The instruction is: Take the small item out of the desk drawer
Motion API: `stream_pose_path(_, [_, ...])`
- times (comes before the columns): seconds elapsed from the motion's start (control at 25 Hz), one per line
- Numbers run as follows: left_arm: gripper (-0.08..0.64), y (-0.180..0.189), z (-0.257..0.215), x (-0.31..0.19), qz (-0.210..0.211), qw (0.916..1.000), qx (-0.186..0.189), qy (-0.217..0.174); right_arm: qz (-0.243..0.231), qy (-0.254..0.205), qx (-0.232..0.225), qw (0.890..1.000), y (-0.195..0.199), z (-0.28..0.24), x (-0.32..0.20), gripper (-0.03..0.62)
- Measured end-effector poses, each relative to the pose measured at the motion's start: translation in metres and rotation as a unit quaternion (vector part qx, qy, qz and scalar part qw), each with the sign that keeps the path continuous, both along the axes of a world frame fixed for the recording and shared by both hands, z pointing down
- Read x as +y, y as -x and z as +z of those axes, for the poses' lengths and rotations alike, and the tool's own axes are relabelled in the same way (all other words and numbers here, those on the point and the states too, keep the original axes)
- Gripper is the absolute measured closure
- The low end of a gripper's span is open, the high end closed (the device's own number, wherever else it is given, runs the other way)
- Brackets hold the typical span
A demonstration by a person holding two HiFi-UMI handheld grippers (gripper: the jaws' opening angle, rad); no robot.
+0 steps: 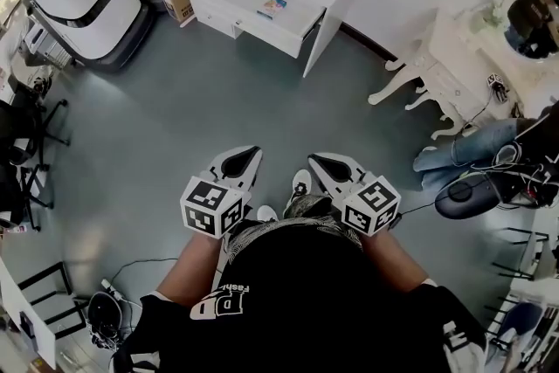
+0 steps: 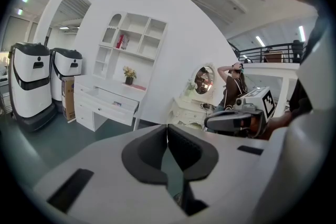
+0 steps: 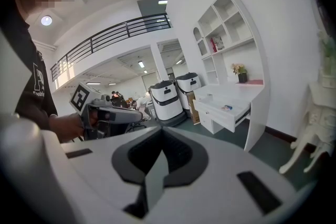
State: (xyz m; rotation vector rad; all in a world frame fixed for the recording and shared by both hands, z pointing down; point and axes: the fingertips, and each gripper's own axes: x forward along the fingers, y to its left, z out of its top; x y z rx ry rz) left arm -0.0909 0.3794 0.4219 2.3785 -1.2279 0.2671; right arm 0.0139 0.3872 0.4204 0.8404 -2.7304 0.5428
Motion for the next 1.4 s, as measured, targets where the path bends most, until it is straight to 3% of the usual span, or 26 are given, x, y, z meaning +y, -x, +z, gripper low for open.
stream_pose_path(0.48, [0.543, -0.003, 0.007, -0.049, -0.006, 0.9999, -0.01, 0.01, 0.011, 0.005, -0.021, 1.0, -0.004, 0.003, -0.064, 0.583])
stream_pose_path(0.92, [0.543, -0.024, -0.009, -0.166, 0.004, 0.9994, -0.033, 0.0, 0.005, -0.026, -0.031, 0.999, -0.015, -0.013, -0.188, 0.583])
stream_pose_path(1.4, [0.543, -0.052, -0.014, -0.274, -0.006, 0.9988, -0.049, 0.004, -0.006, -0.02, -0.042, 0.999, -0.046, -0.016, -0.294, 0.583])
